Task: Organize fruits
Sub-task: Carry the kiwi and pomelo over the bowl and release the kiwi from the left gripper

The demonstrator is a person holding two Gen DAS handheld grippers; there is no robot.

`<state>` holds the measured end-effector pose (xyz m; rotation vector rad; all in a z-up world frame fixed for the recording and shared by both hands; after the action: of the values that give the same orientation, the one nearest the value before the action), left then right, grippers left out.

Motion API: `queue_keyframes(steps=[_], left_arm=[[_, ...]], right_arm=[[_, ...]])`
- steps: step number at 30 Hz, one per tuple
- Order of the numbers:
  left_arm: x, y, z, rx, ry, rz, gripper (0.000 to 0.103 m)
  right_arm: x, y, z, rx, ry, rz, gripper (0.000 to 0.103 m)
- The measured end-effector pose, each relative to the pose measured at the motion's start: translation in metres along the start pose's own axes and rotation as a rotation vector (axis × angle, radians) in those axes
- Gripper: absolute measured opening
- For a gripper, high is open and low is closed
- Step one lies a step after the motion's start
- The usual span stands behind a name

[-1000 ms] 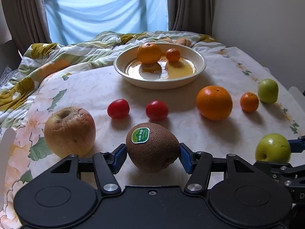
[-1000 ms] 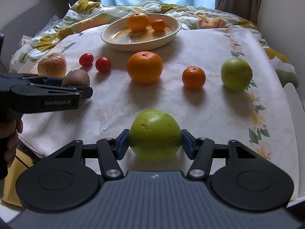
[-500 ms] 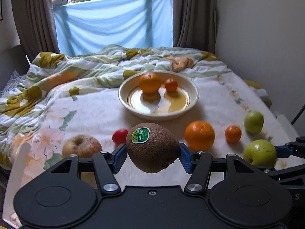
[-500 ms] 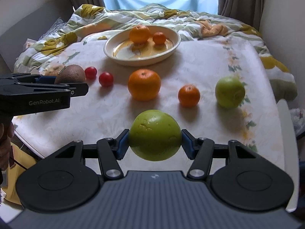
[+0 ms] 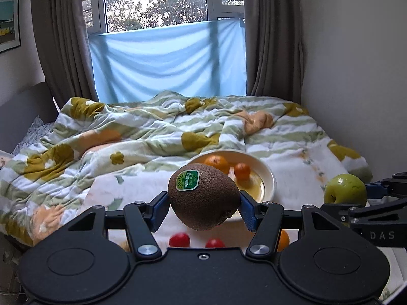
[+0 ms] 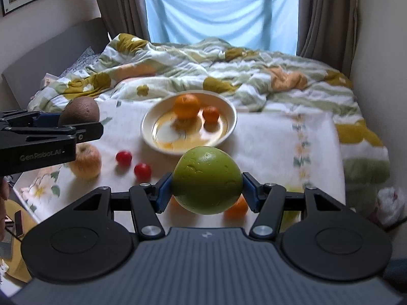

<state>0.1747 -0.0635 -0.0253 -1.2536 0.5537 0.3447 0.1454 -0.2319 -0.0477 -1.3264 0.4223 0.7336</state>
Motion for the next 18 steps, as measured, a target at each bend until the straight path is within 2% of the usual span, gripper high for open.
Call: queue_keyframes(steps=[5, 18], left_arm=[[0.021, -0.012, 0.015, 0.001, 0.007, 0.001, 0.063], [0.116, -0.022, 0.036, 0.072, 0.102, 0.075, 0.063]], right_arm=[[0.020, -0.025, 0.000, 0.024, -0.008, -0.002, 0.072], [0.090, -0.065, 0.002, 0.098, 0.044, 0.016, 0.072]])
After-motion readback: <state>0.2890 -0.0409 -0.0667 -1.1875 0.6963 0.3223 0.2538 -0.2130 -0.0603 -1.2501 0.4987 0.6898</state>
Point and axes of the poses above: each gripper's, at about its wrist camera, not at the fingertips, and x roughly the way its jaws point, z to its left, y to its underside, the point moved 8 cm from there along x, roughly the way its jaws point, and after that the axes turned 10 degrees about x, right-handed, at the moved point
